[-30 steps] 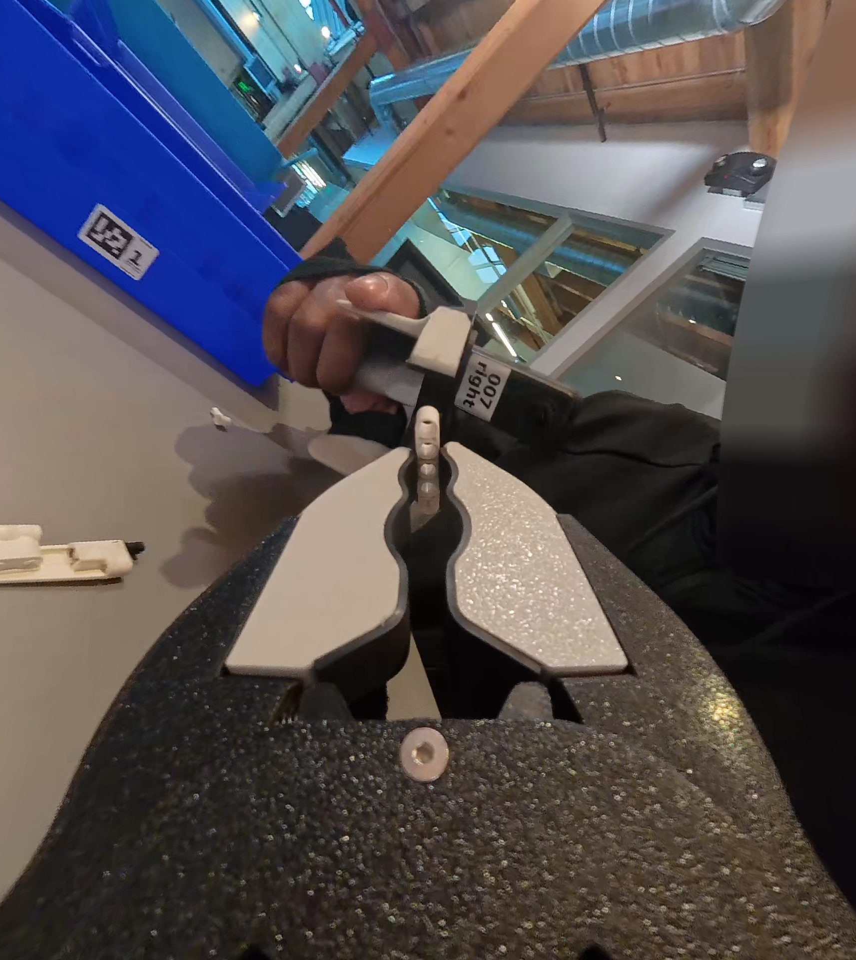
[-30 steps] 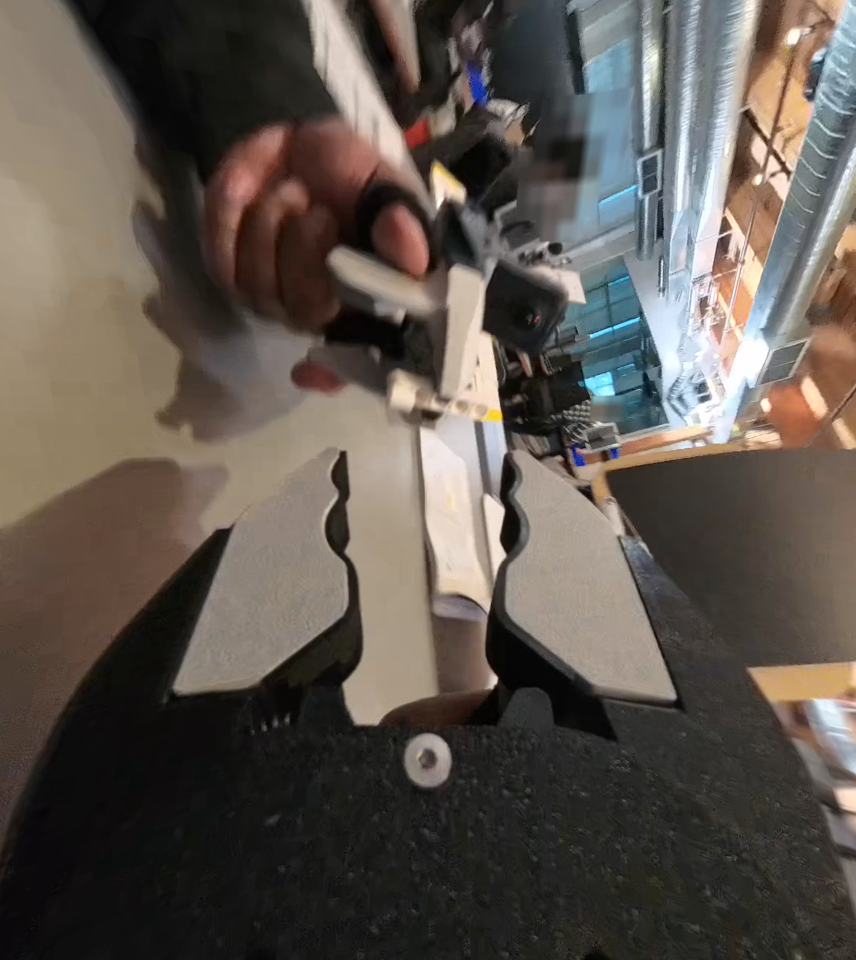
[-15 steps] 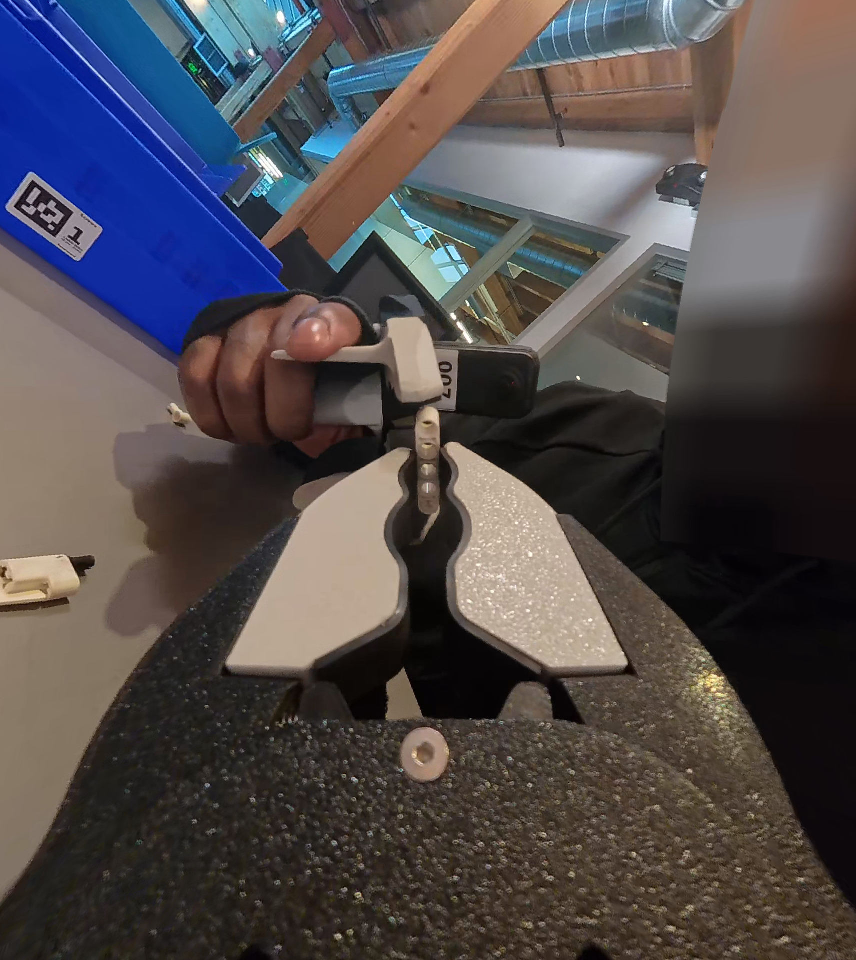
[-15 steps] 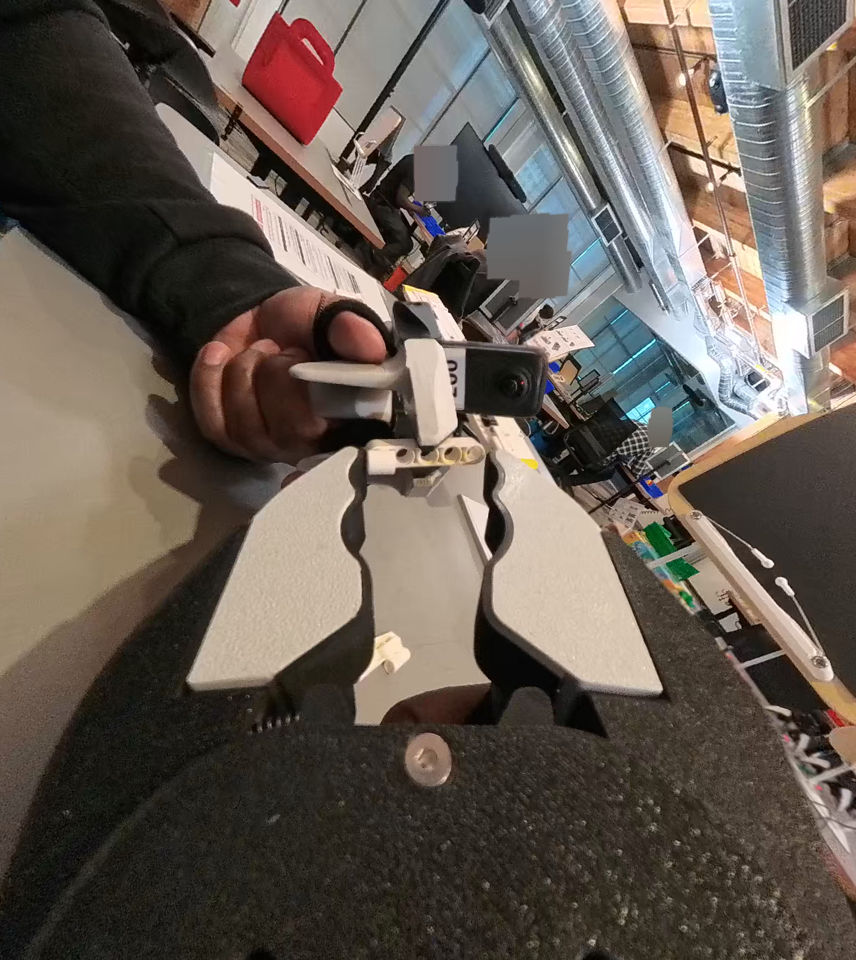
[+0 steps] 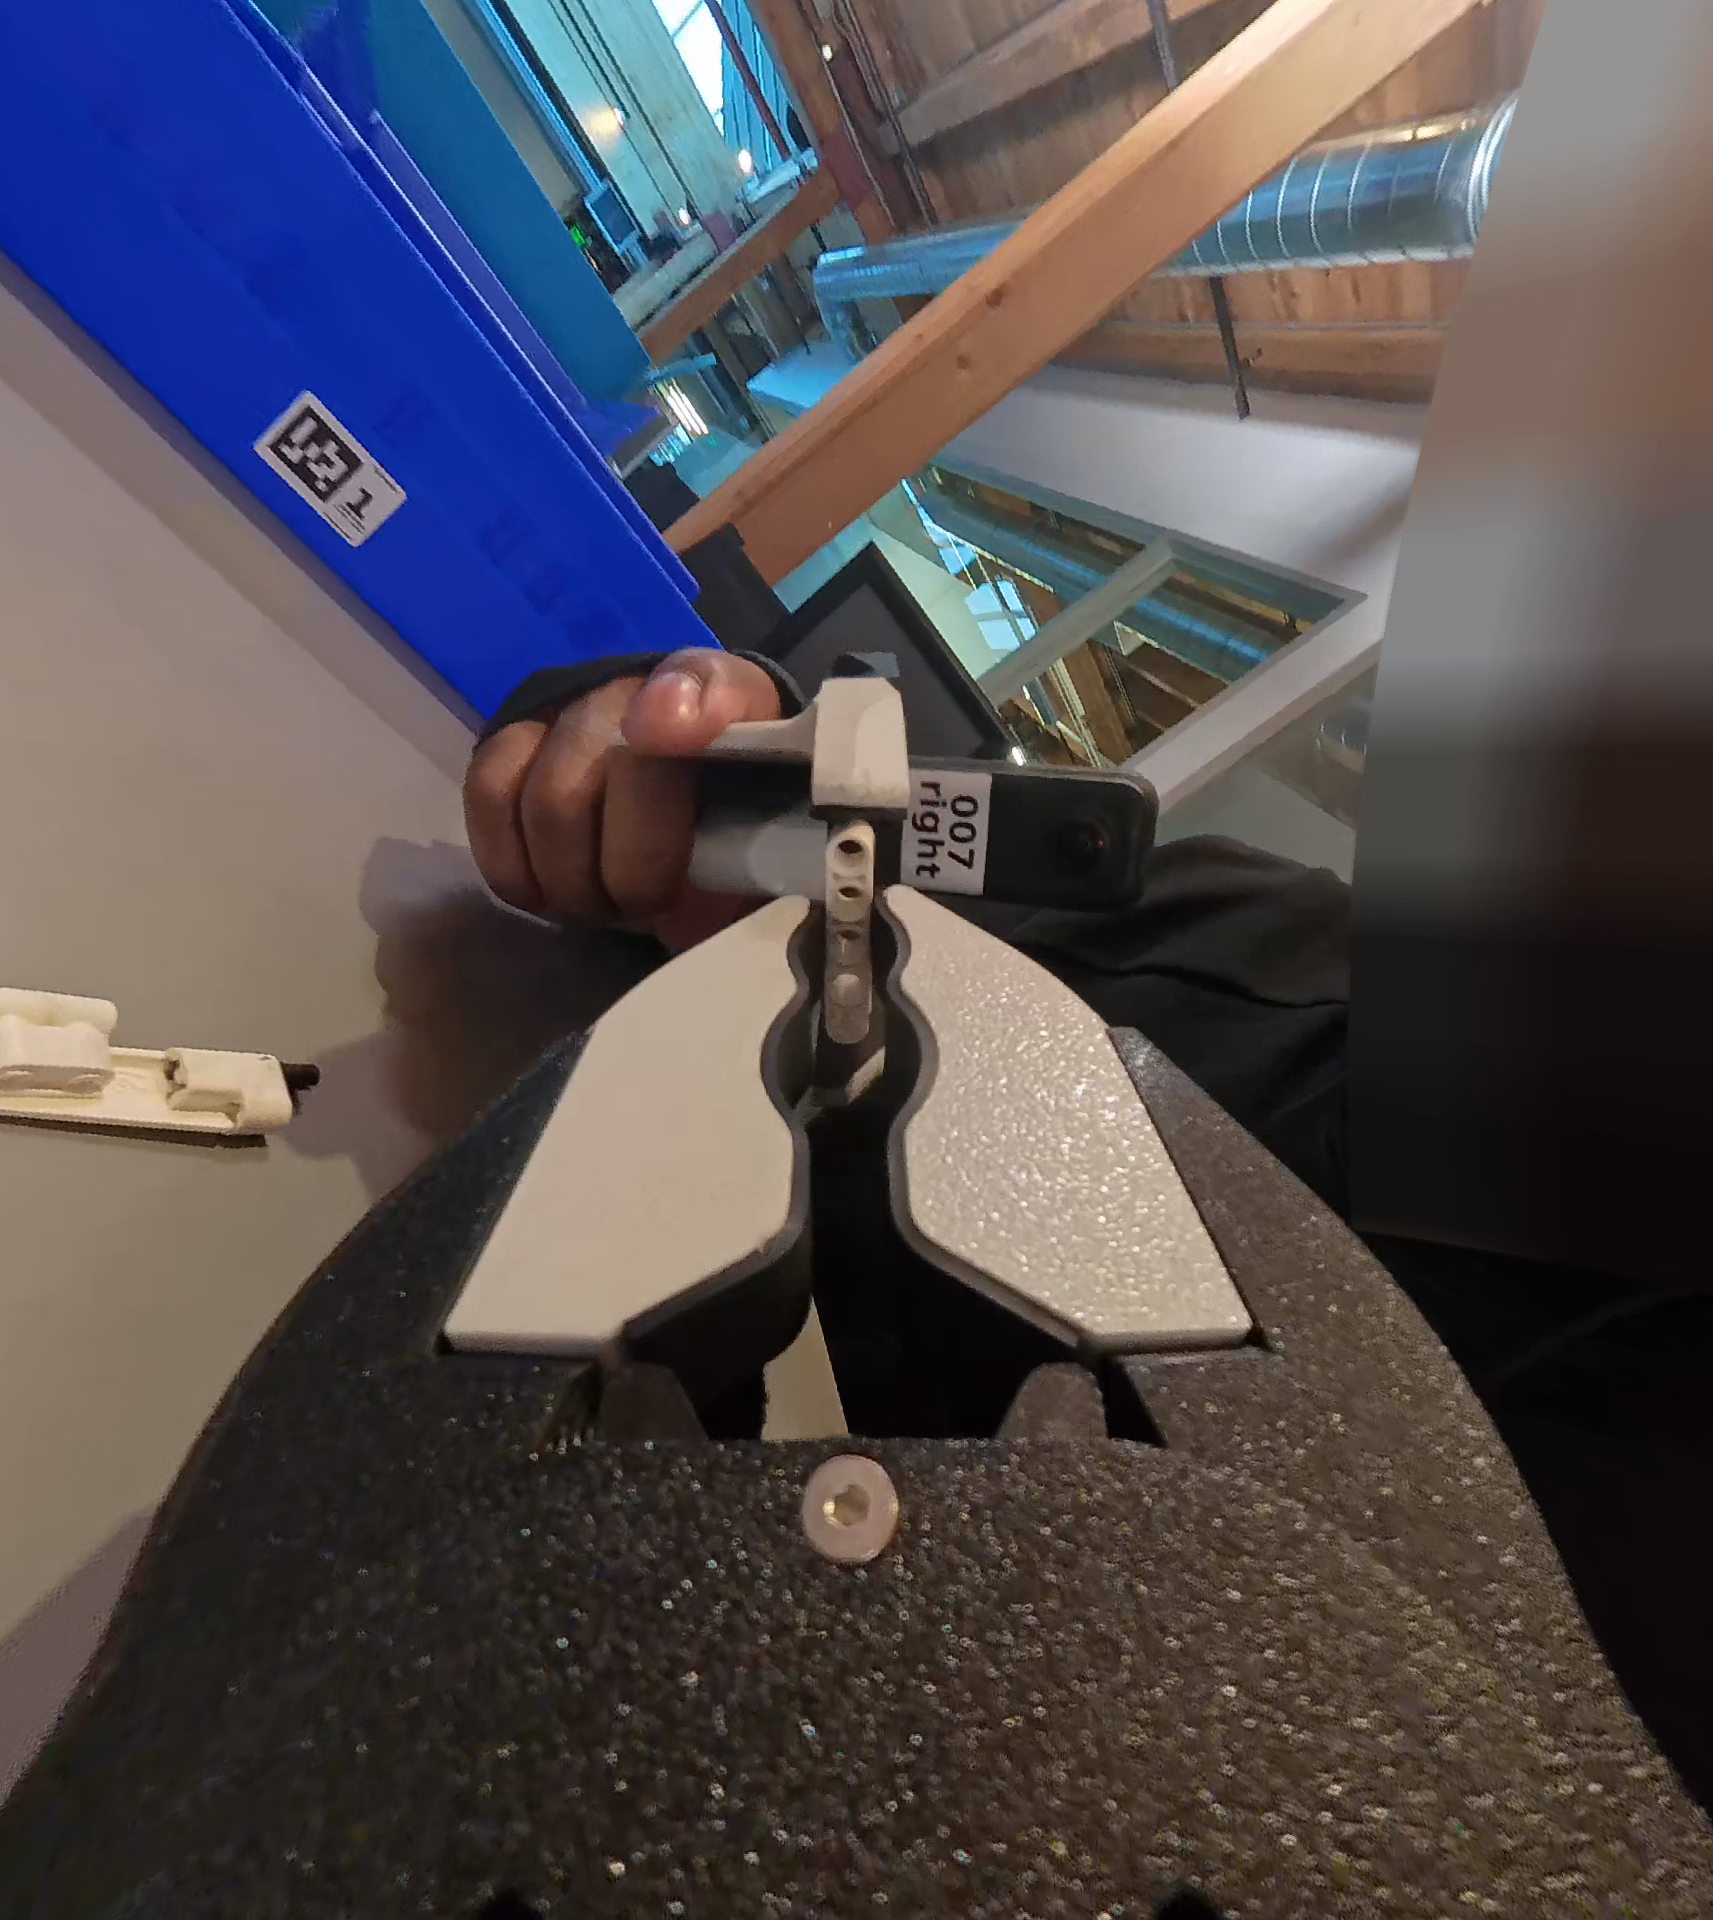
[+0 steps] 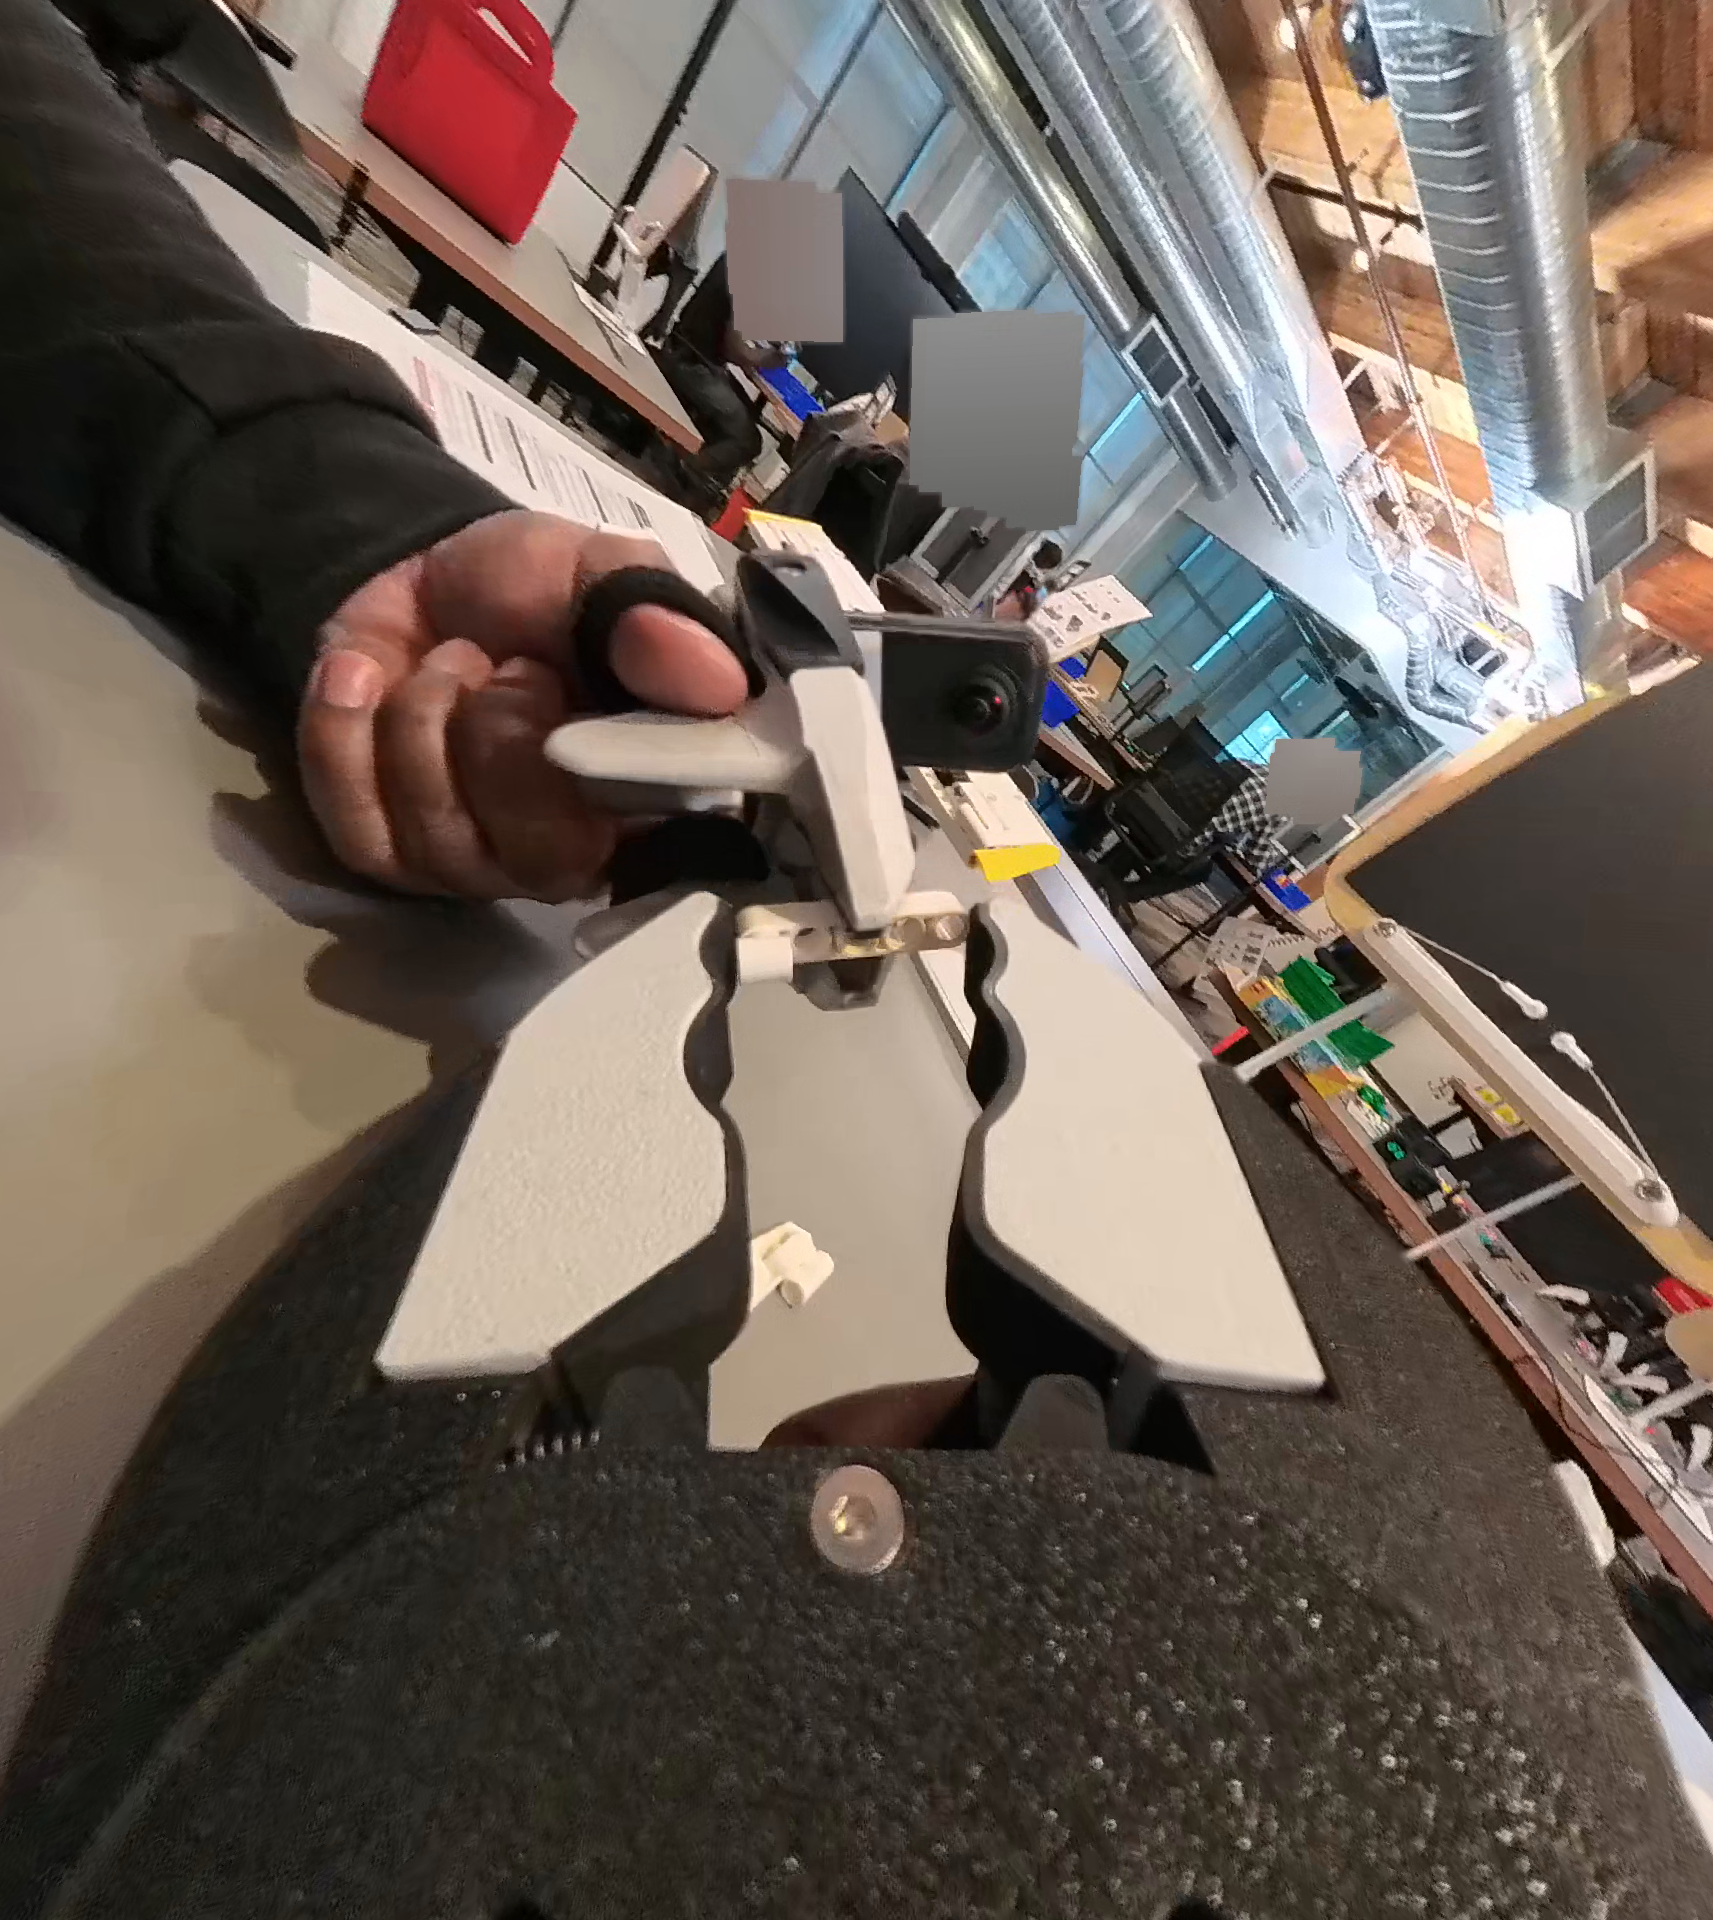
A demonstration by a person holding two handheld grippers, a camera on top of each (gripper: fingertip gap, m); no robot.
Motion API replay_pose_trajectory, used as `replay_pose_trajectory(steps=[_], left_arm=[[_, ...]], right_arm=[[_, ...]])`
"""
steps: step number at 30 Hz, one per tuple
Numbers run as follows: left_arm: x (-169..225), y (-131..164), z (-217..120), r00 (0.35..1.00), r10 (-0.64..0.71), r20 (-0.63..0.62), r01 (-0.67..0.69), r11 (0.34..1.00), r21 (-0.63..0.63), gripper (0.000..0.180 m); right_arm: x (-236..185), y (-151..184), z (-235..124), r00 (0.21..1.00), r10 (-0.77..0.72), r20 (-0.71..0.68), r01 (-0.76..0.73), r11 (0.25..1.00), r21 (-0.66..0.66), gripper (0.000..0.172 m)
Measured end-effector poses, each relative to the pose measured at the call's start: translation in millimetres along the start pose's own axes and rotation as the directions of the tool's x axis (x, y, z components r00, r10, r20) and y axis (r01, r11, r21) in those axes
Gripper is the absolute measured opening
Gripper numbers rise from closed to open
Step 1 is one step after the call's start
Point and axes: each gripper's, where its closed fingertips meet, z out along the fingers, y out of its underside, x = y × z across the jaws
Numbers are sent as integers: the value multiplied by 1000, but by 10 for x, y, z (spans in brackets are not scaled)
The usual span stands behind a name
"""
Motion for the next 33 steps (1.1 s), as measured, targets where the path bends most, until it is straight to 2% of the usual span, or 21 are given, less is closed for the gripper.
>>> replay_pose_trajectory(steps=[6,22,33], left_arm=[[-42,-30,-4,999,1,33,-2,1000,25,8],[-90,-19,3,996,29,84,-30,999,17,9],[-51,3,8,999,-15,37,14,1000,11,8]], right_arm=[[-2,51,31,999,-41,-28,40,998,-51,43],[14,92,35,999,-35,-38,31,995,-93,43],[6,58,32,999,-34,-36,32,997,-67,43]])
